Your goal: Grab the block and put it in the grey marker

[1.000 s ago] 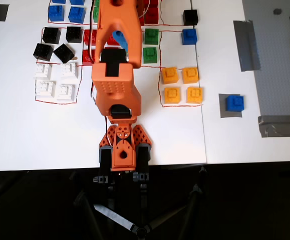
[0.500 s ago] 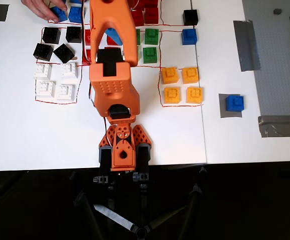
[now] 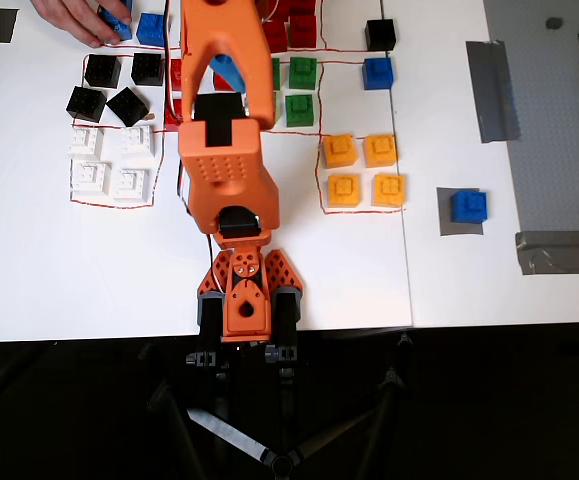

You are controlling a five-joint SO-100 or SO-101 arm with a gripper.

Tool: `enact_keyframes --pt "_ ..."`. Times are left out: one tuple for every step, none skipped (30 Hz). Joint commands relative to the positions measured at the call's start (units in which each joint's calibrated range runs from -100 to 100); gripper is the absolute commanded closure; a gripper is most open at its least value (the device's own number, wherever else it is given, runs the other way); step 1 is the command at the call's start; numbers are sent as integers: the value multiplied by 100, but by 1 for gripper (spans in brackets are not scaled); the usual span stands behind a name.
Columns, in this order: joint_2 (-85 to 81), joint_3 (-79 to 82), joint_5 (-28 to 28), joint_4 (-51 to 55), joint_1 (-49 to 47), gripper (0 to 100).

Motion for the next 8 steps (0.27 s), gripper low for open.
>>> enact_keyframes --pt "-308 -444 -54 107 -165 100" --pt "-308 -444 -54 107 -165 100" --pt "-308 -444 -49 107 -165 100" --pt "-308 -444 -49 107 -165 100" --pt "-308 -444 -44 107 -157 100" --pt "-291 -444 -44 107 -149 100" --pt "-282 -444 -39 107 -140 100" --pt "-282 -453 -39 107 -140 100"
